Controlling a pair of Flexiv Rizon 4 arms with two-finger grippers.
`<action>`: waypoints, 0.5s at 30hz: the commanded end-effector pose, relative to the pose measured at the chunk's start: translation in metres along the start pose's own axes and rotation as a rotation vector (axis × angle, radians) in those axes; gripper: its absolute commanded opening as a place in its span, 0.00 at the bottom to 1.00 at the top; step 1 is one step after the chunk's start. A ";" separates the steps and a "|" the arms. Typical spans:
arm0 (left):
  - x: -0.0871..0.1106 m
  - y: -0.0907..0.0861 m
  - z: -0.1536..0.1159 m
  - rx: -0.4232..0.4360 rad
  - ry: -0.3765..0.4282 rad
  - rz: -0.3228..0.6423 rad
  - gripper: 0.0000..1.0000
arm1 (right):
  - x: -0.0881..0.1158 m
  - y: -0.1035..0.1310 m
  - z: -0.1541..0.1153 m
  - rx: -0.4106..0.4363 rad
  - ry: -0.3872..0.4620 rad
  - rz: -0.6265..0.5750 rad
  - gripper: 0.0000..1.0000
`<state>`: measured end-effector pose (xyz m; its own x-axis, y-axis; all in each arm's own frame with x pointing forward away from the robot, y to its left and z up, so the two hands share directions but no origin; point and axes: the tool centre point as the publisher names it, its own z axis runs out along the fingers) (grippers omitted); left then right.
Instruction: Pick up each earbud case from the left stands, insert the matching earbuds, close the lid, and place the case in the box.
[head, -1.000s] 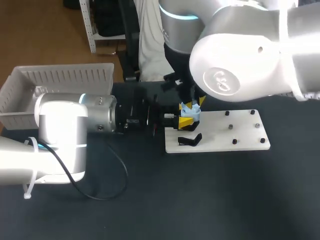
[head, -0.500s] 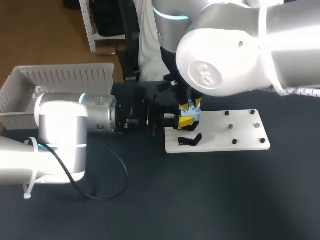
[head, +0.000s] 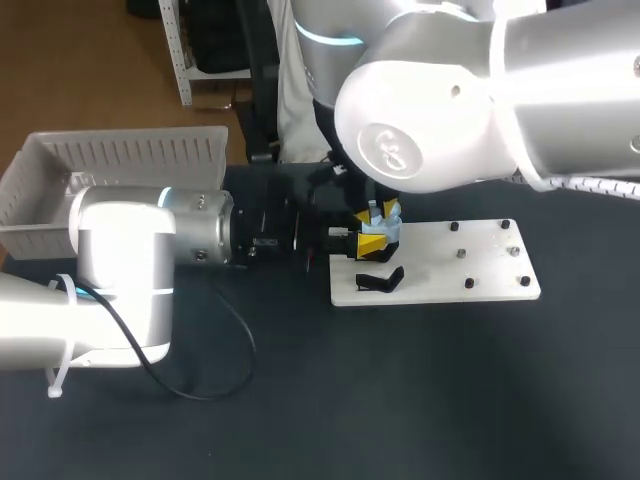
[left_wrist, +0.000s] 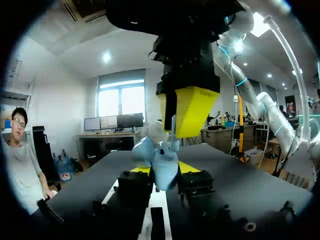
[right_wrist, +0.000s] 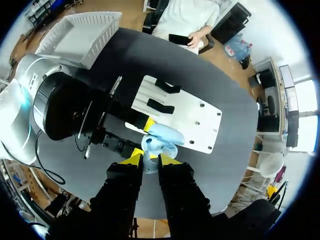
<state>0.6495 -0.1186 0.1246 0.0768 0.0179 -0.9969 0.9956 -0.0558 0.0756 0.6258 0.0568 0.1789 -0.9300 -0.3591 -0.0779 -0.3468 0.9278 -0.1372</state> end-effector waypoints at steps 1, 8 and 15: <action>0.000 -0.002 0.001 -0.010 -0.001 0.004 0.00 | 0.000 0.001 0.002 0.002 0.003 0.000 0.00; 0.000 -0.002 0.001 -0.010 -0.001 0.004 0.00 | -0.002 0.000 0.005 0.005 0.004 0.000 0.00; 0.000 -0.002 0.001 -0.010 -0.001 0.004 0.00 | -0.004 -0.001 0.006 0.008 0.001 0.005 0.00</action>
<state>0.6495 -0.1186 0.1246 0.0768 0.0179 -0.9969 0.9956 -0.0558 0.0757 0.6301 0.0566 0.1739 -0.9313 -0.3562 -0.0763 -0.3431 0.9282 -0.1441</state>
